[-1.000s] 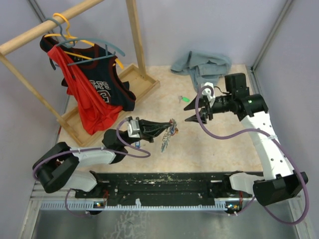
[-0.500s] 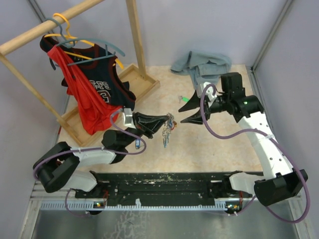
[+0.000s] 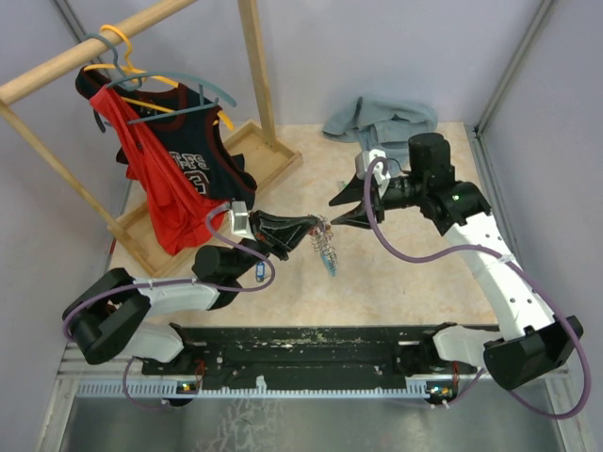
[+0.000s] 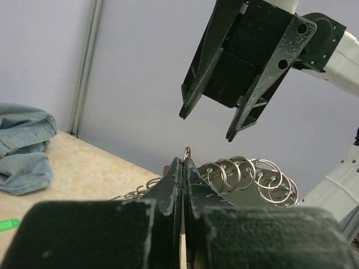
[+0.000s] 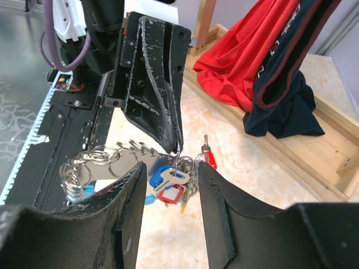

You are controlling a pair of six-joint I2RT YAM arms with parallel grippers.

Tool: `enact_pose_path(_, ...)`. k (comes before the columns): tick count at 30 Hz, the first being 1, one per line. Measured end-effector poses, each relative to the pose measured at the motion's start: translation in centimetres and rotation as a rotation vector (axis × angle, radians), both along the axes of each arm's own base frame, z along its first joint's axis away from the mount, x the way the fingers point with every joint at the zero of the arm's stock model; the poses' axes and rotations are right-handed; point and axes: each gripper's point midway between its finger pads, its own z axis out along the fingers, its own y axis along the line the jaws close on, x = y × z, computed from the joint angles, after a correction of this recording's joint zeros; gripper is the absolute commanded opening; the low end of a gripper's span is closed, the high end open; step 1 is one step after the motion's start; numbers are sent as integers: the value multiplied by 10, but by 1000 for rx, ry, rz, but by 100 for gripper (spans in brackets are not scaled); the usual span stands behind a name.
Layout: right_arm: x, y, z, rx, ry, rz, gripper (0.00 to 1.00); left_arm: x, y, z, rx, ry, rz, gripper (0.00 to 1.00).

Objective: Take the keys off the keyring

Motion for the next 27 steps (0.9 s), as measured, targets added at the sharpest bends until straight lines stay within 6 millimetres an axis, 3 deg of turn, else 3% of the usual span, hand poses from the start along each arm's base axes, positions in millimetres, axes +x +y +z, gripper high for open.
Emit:
enact_pose_path(11, 7, 9, -20, -45, 13, -43, 40, 1, 0, -1, 1, 3, 4, 0)
enact_pose_path(27, 7, 10, -20, -42, 16, -39, 39, 1, 0, -1, 1, 3, 3, 0)
